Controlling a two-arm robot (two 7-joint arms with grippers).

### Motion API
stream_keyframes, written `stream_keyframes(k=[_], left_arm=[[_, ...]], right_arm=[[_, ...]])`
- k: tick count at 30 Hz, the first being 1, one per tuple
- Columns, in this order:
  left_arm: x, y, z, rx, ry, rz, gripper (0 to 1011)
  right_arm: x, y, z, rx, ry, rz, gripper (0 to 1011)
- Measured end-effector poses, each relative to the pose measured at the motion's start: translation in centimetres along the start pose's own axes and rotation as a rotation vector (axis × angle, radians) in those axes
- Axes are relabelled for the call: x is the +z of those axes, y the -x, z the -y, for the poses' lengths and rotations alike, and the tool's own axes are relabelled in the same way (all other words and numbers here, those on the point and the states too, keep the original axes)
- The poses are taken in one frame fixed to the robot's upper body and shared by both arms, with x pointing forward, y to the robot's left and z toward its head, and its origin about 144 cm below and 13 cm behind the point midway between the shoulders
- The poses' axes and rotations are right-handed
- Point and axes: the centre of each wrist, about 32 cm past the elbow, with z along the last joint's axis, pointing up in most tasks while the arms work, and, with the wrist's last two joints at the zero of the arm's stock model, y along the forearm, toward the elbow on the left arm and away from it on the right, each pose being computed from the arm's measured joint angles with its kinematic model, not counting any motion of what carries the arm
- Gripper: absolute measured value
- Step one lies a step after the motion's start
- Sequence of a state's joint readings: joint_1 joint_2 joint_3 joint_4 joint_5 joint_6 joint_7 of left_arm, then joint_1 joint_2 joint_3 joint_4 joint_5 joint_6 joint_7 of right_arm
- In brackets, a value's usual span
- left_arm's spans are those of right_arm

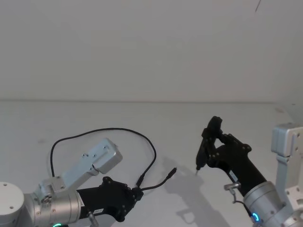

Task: Pick up the data cable with the one hand.

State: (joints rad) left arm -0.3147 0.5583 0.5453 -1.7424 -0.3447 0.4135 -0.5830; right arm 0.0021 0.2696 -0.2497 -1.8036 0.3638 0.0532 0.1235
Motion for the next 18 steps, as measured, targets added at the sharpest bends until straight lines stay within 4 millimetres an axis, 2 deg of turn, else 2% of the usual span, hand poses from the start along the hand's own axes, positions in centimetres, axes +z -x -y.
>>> stream_keyframes(k=[18], left_arm=[[0.1,0.1,-0.2,-0.002,-0.003,0.001,55]], right_arm=[[-1.5,1.1,-2.0,0.039,-0.013,-0.058,279]])
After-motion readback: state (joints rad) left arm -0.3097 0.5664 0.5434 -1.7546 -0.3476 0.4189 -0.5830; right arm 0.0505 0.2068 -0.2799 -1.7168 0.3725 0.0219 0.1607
